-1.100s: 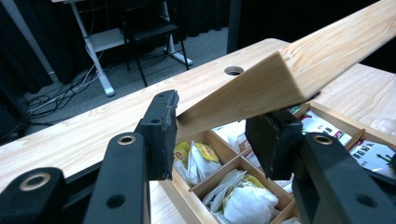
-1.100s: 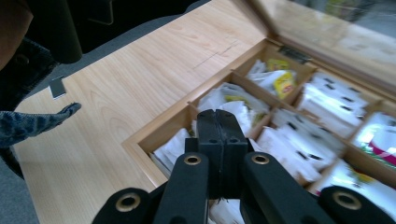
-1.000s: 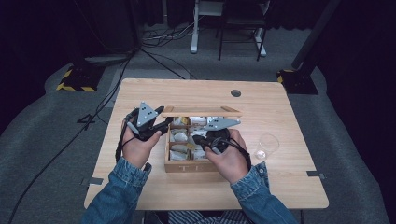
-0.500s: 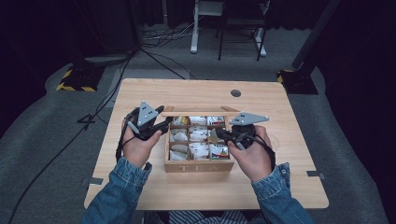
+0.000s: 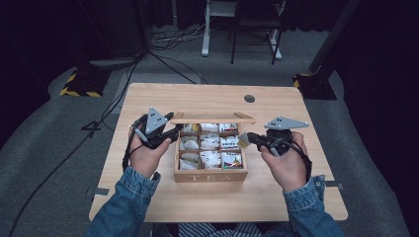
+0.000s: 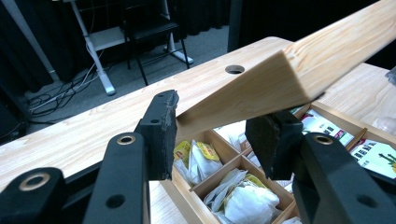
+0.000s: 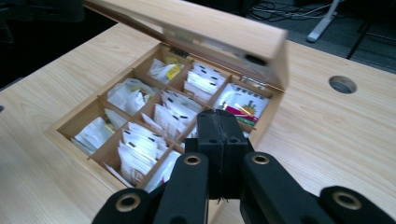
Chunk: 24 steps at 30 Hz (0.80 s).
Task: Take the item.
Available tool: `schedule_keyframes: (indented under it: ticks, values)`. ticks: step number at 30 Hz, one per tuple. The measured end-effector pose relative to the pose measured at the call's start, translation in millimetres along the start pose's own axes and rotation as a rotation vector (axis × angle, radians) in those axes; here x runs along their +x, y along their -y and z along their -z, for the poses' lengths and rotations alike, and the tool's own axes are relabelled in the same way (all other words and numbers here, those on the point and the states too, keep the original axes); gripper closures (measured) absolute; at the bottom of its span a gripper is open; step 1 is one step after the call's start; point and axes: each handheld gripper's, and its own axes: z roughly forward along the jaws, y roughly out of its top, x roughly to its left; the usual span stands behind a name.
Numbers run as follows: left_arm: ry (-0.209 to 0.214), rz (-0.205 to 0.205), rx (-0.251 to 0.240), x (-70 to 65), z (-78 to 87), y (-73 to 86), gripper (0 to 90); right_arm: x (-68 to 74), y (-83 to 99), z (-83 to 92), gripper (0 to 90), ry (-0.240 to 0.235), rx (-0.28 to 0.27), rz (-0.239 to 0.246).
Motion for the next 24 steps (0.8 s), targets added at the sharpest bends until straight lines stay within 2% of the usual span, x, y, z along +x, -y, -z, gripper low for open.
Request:
schedule_keyframes:
  ticks: [24]
  values:
    - [-0.002,0.001,-0.001,0.8,-1.9,-1.2,53.8,-52.9,21.6,42.4,90.0,0.135,-0.008,-0.087]
